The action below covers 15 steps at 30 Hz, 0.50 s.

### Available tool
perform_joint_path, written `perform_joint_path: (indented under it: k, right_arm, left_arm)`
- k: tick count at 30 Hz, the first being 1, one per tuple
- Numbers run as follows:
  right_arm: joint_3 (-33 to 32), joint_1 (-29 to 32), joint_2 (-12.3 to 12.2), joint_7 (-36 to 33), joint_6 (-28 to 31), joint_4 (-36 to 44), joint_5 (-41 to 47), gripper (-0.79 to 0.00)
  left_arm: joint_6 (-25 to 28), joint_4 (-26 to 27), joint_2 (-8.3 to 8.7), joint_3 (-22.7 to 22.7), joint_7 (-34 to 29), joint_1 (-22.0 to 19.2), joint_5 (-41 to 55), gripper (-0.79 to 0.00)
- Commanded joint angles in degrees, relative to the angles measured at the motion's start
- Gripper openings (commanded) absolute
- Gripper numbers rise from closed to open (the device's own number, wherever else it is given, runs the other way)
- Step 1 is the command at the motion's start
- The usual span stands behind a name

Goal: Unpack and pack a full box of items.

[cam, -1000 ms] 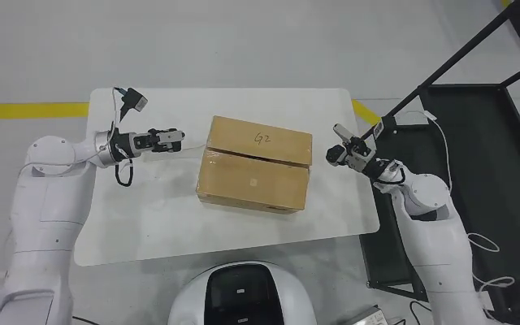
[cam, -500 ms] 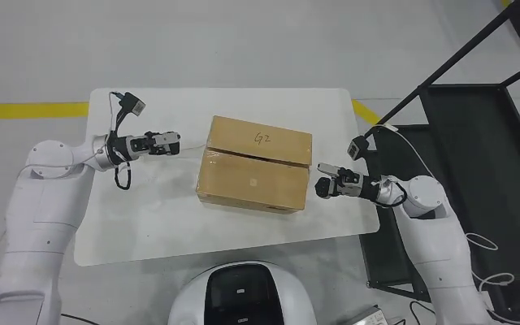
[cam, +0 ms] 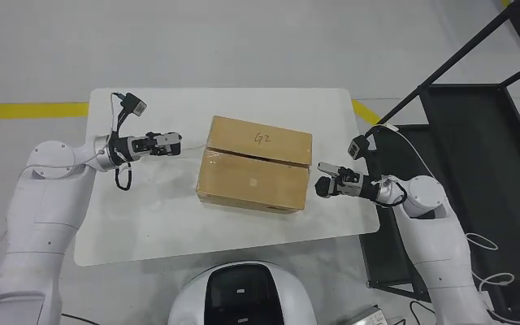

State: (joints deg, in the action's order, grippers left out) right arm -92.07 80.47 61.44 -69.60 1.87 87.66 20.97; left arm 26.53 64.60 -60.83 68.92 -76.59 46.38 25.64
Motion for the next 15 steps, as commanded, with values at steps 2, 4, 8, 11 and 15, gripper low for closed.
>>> perform_joint_path:
  k: [2, 4, 8, 11, 15]
  right_arm:
    - [1.3, -0.8, 0.0, 1.6, 2.7, -1.4, -1.5, 0.0]
    - [2.2, -1.6, 0.1, 2.4, 4.9, -2.7, -2.2, 0.0]
    - [4.0, -3.0, 0.3, 2.9, 9.9, -5.4, -2.3, 0.0]
    - [5.4, -4.3, 0.4, 3.0, 13.0, -7.4, -2.3, 0.0]
    - [7.1, -6.0, 0.5, 1.0, 14.9, -9.4, -0.3, 0.0]
  left_arm:
    - [0.9, 1.0, 0.24, 0.3, 0.6, 0.8, -1.3, 0.0]
    - [1.6, 1.0, 0.3, 0.3, 0.9, 0.9, -1.4, 0.0]
    - [2.2, 0.7, 0.34, -0.1, 1.0, 0.8, -1.9, 0.0]
    - [2.2, 0.6, 0.38, -0.4, 1.1, 0.8, -1.8, 0.0]
    - [2.2, 0.6, 0.43, -0.7, 1.1, 0.6, -1.8, 0.0]
